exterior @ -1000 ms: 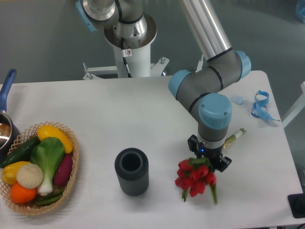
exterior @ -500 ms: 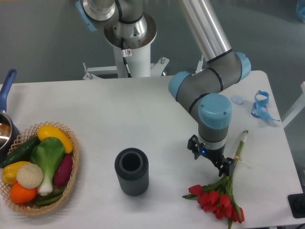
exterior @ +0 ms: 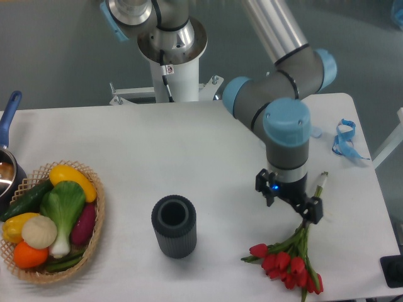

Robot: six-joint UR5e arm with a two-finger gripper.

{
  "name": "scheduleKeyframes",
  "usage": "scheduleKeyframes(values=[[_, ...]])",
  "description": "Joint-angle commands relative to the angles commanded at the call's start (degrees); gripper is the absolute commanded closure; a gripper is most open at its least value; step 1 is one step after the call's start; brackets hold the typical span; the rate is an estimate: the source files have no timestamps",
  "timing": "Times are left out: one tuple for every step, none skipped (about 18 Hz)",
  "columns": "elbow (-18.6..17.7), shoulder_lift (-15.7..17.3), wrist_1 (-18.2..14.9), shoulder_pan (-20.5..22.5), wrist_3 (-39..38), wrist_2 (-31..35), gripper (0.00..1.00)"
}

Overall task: Place the flowers on the table
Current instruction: 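Raise the open gripper away from the laid tulips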

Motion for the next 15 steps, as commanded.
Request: scheduleKeyframes(values=[[1.1,1.2,-1.4,1.1,0.0,0.0,0.00],[1.2,1.8,-2.3,2.1,0.3,-0.1,0.00],[1.2,1.9,-3.1,3.3,2.2,-0.2,0.00],[1.0,2.0,-4.0,4.7,5.4,-0.3,0.00],[0.7,2.5,-5.0,6.1,9.3,-0.3,0.00],[0.5,4.0,-6.2,7.6,12.7,-0.4,0.00],[0.5,4.8,-7.6,9.1,15.6,-0.5,0.00],[0.5,5.0,-8.6,10.3,17.7,-1.0,0.00],[0.5,5.8,-9.1,11.5,19.0,-2.1,0.00],[0.5,6.4,-9.2,13.1,19.2,-3.8,0.00],[0.5,6.8,-9.4,14.3,19.6,-5.2,0.00],[0.5,7.9,-10.3,15.5,20.8,-6.1,0.00],[0.5,8.6,-11.7,17.0,22.8,-6.8,0.00],[0.6,9.1,-12.7,17.8,24.9,-7.6,0.00],[0.6,9.4,-12.7,18.1,25.2,-8.1,0.00]])
